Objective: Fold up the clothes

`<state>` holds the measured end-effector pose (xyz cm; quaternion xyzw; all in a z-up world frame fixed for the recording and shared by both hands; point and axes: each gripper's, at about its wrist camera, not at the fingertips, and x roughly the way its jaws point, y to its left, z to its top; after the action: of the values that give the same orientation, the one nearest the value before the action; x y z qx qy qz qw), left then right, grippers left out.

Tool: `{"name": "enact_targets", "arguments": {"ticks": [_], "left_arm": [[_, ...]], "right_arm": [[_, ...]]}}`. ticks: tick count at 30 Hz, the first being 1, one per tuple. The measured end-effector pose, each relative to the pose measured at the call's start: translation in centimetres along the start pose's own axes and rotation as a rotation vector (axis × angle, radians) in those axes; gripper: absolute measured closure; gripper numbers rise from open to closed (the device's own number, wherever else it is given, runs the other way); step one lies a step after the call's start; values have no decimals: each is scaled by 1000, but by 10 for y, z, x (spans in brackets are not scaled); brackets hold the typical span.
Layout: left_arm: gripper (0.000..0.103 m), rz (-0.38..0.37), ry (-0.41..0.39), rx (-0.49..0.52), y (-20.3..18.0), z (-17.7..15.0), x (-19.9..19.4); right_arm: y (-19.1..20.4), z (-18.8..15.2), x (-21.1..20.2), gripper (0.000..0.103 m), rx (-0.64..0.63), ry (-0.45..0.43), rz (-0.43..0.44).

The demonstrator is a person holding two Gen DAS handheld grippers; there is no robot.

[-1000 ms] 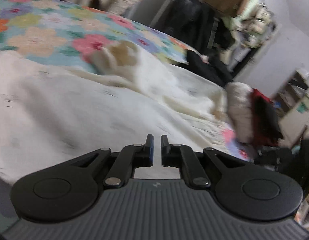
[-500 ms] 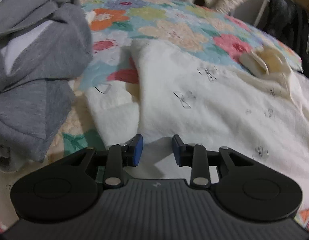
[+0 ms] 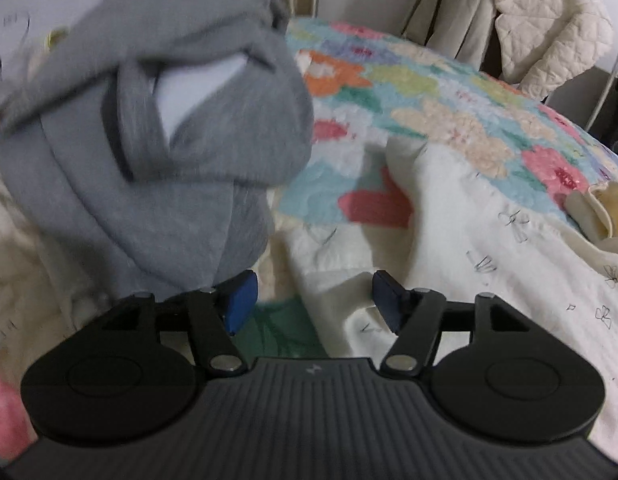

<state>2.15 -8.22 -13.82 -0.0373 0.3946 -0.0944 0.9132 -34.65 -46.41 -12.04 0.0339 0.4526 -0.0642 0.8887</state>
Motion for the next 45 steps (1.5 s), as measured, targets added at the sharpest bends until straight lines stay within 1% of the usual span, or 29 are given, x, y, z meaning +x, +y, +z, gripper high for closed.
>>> {"name": "enact_targets", "arguments": {"ticks": [2, 3, 4, 5, 6, 8, 10, 12, 13, 15, 16, 17, 19, 21, 22, 23, 24, 25, 26, 27, 28, 30, 32, 34, 35, 37, 39, 41, 45], "left_arm": [[38, 23, -28, 46, -8, -4, 4], [42, 23, -51, 78, -12, -6, 6], [72, 3, -79, 104, -16, -8, 7], [100, -45, -97, 113, -18, -8, 7], [101, -79, -107, 103, -18, -5, 7], [101, -36, -183, 133, -23, -3, -5], [101, 105, -302, 229, -34, -4, -30], [100, 221, -404, 301, -41, -5, -57], [100, 234, -393, 299, -42, -3, -64], [96, 225, -290, 273, -39, 0, -59], [93, 230, -235, 269, -36, -2, -51], [85, 238, -189, 261, -32, -4, -43], [80, 243, -122, 228, -23, -7, -36], [79, 203, -135, 156, -15, 0, -46], [71, 180, -160, 119, -14, 6, -56], [59, 157, -195, 91, -13, 11, -67], [53, 133, -231, 80, -15, 13, -74], [49, 108, -265, 75, -19, 15, -81], [49, 68, -284, 83, -25, 19, -86], [49, 14, -289, 96, -32, 21, -89], [49, -50, -281, 104, -39, 21, -93], [49, -203, -247, 116, -59, 21, -95], [48, -320, -209, 140, -87, 20, -91], [45, -426, -181, 203, -123, 18, -85], [42, -473, -166, 234, -142, 17, -80], [40, -553, -118, 259, -175, 15, -67], [40, -595, -57, 244, -201, 13, -52], [40, -618, -11, 221, -222, 10, -40], [40, -613, 21, 261, -251, 0, -21]], "right_arm": [[0, -2, 0, 87, 11, -6, 4], [-1, -2, 1, 87, 15, -7, 7], [-1, -1, 2, 86, 16, -8, 8], [-1, -1, 3, 86, 15, -8, 9], [-1, -1, 3, 86, 15, -8, 11], [-1, -1, 3, 86, 15, -8, 11], [0, -1, 2, 85, 17, -13, 11], [1, -2, 2, 84, 14, -16, 10], [1, -3, 2, 84, 12, -18, 9], [-1, -4, 3, 84, 23, -24, 19], [-3, -4, 2, 84, 28, -26, 28], [-4, -4, 2, 84, 27, -26, 33], [-6, -4, 1, 84, 24, -24, 45], [-11, -2, -5, 79, 44, -9, 84], [-15, 1, -11, 71, 48, 4, 118], [-18, 4, -19, 66, 50, 20, 155], [-21, 6, -31, 65, 41, 11, 179], [-26, 9, -47, 61, 40, -12, 203], [-33, 11, -60, 51, 54, -38, 205], [-39, 14, -73, 45, 70, -63, 202], [-46, 16, -86, 41, 86, -89, 199], [-61, 25, -100, 41, 140, -165, 176], [-76, 35, -113, 39, 195, -244, 152], [-91, 51, -109, 38, 249, -309, 100], [-99, 60, -101, 38, 266, -314, 71], [-116, 78, -83, 38, 297, -312, 13], [-132, 96, -65, 38, 327, -309, -45], [-150, 110, -42, 38, 361, -293, -71], [-174, 124, -4, 38, 385, -252, -93]]}}
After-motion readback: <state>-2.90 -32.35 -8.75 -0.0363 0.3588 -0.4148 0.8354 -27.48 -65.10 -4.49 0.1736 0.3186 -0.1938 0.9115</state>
